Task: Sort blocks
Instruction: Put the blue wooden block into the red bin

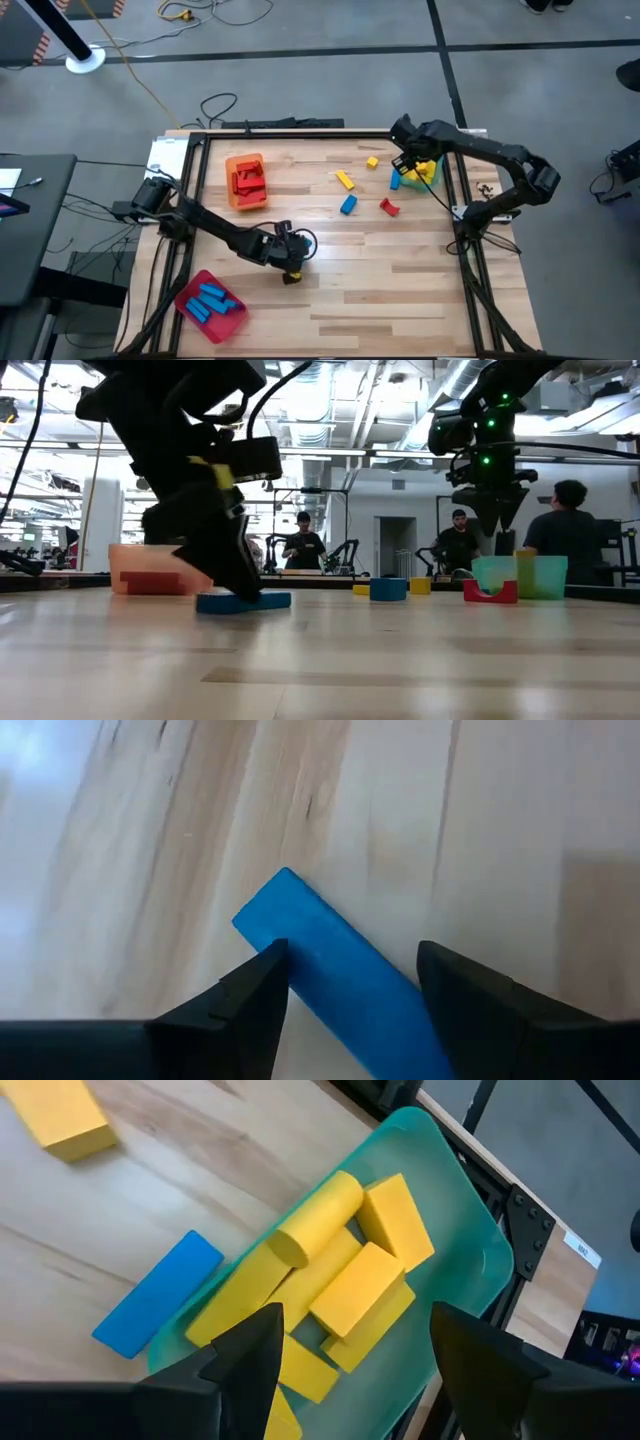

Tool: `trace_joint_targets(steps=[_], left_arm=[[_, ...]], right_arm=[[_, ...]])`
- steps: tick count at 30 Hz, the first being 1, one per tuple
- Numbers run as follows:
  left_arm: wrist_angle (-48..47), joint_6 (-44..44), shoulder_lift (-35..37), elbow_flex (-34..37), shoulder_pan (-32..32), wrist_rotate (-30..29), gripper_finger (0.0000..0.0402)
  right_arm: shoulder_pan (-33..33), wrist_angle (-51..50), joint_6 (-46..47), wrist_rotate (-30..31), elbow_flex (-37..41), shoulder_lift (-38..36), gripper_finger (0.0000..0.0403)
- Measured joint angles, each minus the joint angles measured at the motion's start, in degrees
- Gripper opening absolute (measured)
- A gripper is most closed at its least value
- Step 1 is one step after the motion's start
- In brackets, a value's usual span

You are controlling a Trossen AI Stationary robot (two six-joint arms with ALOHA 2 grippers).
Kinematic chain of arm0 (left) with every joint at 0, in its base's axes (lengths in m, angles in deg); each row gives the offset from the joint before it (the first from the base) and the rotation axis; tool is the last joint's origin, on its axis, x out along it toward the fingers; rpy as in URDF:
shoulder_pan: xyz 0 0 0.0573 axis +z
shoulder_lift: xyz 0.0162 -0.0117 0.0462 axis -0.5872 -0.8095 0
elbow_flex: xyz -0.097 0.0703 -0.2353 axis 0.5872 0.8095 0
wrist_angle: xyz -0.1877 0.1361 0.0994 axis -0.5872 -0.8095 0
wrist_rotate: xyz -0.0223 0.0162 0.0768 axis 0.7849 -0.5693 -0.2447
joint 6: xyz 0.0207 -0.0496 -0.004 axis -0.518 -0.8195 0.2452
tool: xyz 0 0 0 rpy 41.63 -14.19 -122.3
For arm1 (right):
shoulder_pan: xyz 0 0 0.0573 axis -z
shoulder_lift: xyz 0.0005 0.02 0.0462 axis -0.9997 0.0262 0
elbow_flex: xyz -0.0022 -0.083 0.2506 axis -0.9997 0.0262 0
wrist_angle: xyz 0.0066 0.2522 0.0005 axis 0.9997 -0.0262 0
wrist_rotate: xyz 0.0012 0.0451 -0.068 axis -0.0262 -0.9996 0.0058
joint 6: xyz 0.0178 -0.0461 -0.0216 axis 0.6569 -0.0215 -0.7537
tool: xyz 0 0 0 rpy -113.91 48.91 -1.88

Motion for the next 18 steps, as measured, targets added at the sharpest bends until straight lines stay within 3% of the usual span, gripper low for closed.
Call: trace_joint_targets(steps=[7, 13, 18], left_arm=[[-4.48, 19.19, -0.07, 0.07, -0.91, 0.47, 0.0185], [-5.42, 20.15, -0.07, 0.09, -0.96, 0.49, 0.0168], [-5.4, 19.42, 0.35, 0.16, -0.94, 0.64, 0.0185]], right_arm=[[-2.47, -0.07, 0.29, 0.0, -0.01, 0.0, 0.0265], [-4.49, -0.09, 0.58, 0.0, 0.0, -0.02, 0.0265], [-6.1, -0.11, 1.04, 0.0, -0.02, 0.0, 0.0265]])
